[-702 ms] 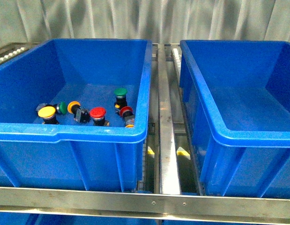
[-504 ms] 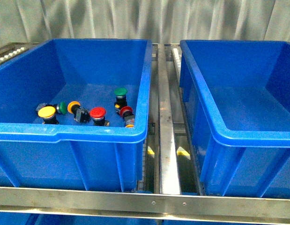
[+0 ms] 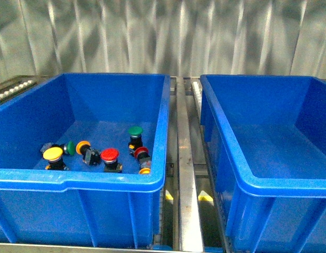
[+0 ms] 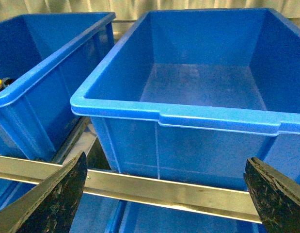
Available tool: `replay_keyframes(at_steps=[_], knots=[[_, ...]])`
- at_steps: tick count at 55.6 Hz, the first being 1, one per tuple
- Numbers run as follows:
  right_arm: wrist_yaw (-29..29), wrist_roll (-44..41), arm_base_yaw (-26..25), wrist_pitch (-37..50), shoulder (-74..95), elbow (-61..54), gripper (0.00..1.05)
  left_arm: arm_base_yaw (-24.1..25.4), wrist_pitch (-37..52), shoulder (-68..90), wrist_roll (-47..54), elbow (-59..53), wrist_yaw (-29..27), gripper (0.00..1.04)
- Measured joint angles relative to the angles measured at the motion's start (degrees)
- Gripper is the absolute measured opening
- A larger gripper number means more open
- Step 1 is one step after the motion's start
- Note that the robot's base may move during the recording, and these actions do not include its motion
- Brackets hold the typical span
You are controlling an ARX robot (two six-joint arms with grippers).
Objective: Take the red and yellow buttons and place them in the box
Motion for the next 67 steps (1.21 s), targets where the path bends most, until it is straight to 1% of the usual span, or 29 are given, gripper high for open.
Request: replay_keyframes(at_steps=[31,33,35,36,37,39,41,44,46,49,52,55,57,60,67], knots=[[0.02,0.00,0.00,0.00,0.00,0.00,0.98,0.00,0.00,0.00,0.00,0.00,-0.02,0.97],[0.00,0.00,0.00,0.00,0.00,0.00,0.98,-1.20,-0.79,1.29,-1.77,0.26,-4.72,0.97],[-0.02,0.00,0.00,0.00,0.00,0.00,0.98,-4.66,0.46,4.98,-5.75,1.14,-13.94,0.97],[0.15,0.00,0.02,0.00,0.00,0.00,0.98,-6.38,2.34,8.00,-7.74,1.95,-18.18,0.97],[0.15,0.00,0.00,0.00,-0.02,0.00,0.98,-8.35,6.56,13.31,-8.68,3.76,-22.47,0.97],[0.09,0.00,0.00,0.00,-0.02,0.00,0.98,-9.25,11.23,18.86,-9.79,6.16,-24.33,0.97],[0.07,0.00,0.00,0.00,0.00,0.00,0.98,-9.53,17.16,25.86,-11.04,10.05,-23.63,0.97],[-0.02,0.00,0.02,0.00,0.00,0.00,0.98,-9.60,24.61,37.11,-11.91,18.32,-19.19,0.97],[-0.04,0.00,0.00,0.00,-0.02,0.00,0.98,-9.75,26.14,44.19,-12.20,24.35,-15.12,0.97],[-0.02,0.00,0.00,0.00,-0.02,0.00,0.98,-10.64,25.31,52.94,-11.52,31.74,-10.40,0.97],[-0.02,0.00,0.00,0.00,-0.02,0.00,0.98,-11.23,22.08,61.20,-10.97,38.71,-7.39,0.97],[-0.02,0.00,0.00,0.00,-0.02,0.00,0.98,-11.45,15.61,70.95,-11.58,46.03,-7.32,0.97],[-0.02,0.00,0.00,0.00,0.00,0.00,0.98,-11.69,9.38,77.66,-12.24,51.98,-8.98,0.97],[-0.02,0.00,0.02,0.00,-0.02,0.00,0.98,-12.02,4.17,82.40,-12.74,56.87,-8.85,0.97],[-0.02,0.00,0.00,0.00,0.00,0.00,0.98,-13.73,-3.48,91.52,-13.18,67.54,-9.64,0.97]])
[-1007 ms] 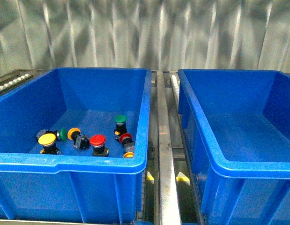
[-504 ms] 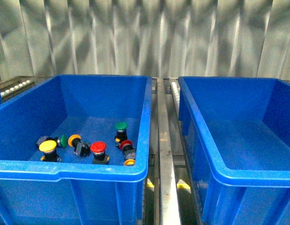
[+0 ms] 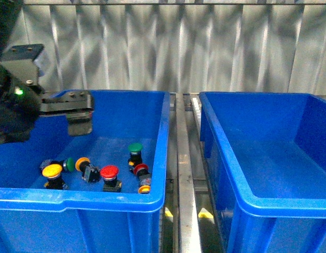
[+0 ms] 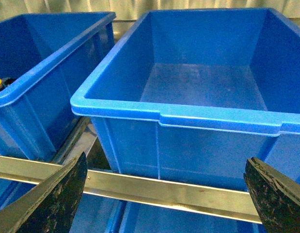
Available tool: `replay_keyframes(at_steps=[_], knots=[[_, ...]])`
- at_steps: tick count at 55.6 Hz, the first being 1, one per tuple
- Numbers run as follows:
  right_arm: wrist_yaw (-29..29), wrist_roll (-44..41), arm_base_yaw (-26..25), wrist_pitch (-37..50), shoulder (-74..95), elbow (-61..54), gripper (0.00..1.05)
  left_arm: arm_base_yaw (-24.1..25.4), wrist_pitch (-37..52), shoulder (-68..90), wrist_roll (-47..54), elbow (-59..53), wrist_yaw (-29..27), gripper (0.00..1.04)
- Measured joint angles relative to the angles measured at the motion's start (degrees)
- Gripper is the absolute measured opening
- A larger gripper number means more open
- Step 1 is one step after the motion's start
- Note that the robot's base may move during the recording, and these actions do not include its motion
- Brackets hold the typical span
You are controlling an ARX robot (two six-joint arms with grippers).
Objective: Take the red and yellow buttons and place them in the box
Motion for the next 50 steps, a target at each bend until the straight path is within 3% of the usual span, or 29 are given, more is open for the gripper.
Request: replay_keyframes(at_steps=[26,39,50], knots=[[0.00,0.00,0.00,0.00,-0.02,0.00,0.98,-4.04,-18.80,21.97,-4.00,27.45,-5.09,0.97],[0.00,0.00,0.00,0.00,-0.02,0.00,0.98,-5.81,-25.99,29.03,-5.75,34.27,-7.52,0.97],[0.00,0.00,0.00,0.00,0.00,0.00,0.98,-5.42,-26.91,30.36,-6.27,35.12,-8.68,0.97]])
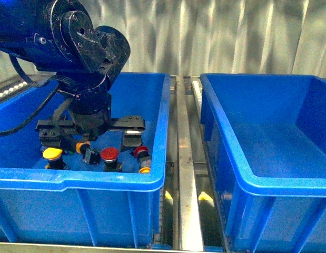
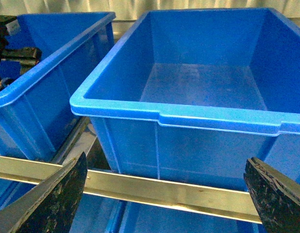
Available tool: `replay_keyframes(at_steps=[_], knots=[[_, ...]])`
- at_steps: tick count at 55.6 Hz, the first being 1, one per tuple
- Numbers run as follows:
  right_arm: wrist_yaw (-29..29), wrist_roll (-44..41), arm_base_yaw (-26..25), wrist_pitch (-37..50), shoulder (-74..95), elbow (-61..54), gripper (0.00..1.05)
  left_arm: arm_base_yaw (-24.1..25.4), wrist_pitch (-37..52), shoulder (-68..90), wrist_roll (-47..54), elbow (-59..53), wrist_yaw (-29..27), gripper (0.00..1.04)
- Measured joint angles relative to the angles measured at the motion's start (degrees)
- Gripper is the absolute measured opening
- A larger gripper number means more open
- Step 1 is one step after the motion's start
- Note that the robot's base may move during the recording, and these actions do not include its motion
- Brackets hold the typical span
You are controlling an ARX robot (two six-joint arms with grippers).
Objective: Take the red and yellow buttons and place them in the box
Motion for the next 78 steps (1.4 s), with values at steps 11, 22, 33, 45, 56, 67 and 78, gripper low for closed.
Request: replay_keyframes(at_steps=[11,22,33,45,56,67,78], knots=[[0.00,0.00,0.00,0.00,0.00,0.00,0.98,0.31,-0.02,0.00,-0.28,-0.02,-0.15,0.97],[0.00,0.00,0.00,0.00,-0.02,0.00,0.98,0.50,0.57,0.13,-0.33,-0.09,0.26,0.97],[0.00,0.00,0.00,0.00,0.00,0.00,0.98,0.50,0.39,2.03,-0.31,0.81,0.28,0.97],[0.02,0.00,0.00,0.00,0.00,0.00,0.98,0.46,-1.20,6.19,-0.33,5.35,0.35,0.97],[0.00,0.00,0.00,0.00,-0.02,0.00,0.98,0.33,-2.21,8.68,0.35,9.81,-0.07,0.97],[0.02,0.00,0.00,0.00,-0.02,0.00,0.98,0.26,-3.34,10.54,0.59,11.89,-0.55,0.97],[0.00,0.00,0.00,0.00,0.00,0.00,0.98,0.22,-3.69,11.47,0.72,13.07,-0.81,0.97]])
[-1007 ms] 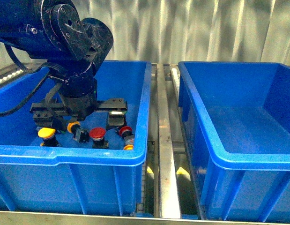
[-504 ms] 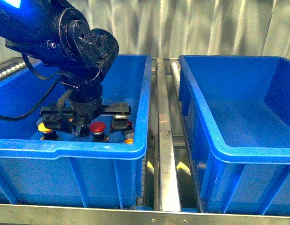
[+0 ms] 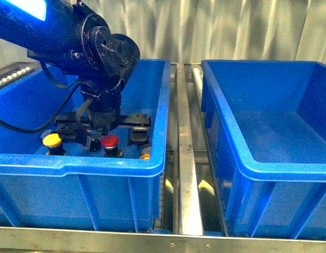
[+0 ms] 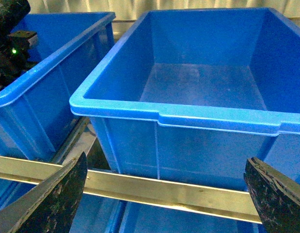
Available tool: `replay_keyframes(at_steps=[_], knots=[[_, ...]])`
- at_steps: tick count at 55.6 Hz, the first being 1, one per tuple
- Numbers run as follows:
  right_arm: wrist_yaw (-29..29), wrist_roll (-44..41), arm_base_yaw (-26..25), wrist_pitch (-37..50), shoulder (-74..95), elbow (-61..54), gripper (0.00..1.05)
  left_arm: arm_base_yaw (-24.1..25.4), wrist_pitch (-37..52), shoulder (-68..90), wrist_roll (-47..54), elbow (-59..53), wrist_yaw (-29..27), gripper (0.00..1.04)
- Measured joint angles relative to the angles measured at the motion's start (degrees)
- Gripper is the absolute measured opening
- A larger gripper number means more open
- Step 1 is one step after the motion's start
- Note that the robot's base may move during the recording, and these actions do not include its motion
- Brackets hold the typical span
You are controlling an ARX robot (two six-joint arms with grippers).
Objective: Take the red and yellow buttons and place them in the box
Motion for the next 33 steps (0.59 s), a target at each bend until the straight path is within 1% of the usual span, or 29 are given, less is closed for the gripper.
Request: replay_keyframes(at_steps=[10,15,22,28,30,33], knots=[[0.02,0.00,0.00,0.00,-0.02,0.00,0.98,-0.15,-0.46,1.53,0.35,1.36,-0.15,0.96],[0.00,0.00,0.00,0.00,-0.02,0.00,0.98,-0.26,-0.81,2.16,0.35,1.70,-0.22,0.79],[0.02,0.00,0.00,0.00,0.00,0.00,0.98,-0.33,-0.81,2.56,0.37,1.88,-0.37,0.61],[0.00,0.00,0.00,0.00,0.00,0.00,0.98,-0.46,-0.66,2.67,0.39,2.12,-0.44,0.40],[0.02,0.00,0.00,0.00,0.00,0.00,0.98,-0.57,-0.59,2.67,0.42,2.14,-0.66,0.36],[0.00,0.00,0.00,0.00,-0.02,0.00,0.98,-0.61,-0.44,2.67,0.48,2.14,-0.92,0.34]])
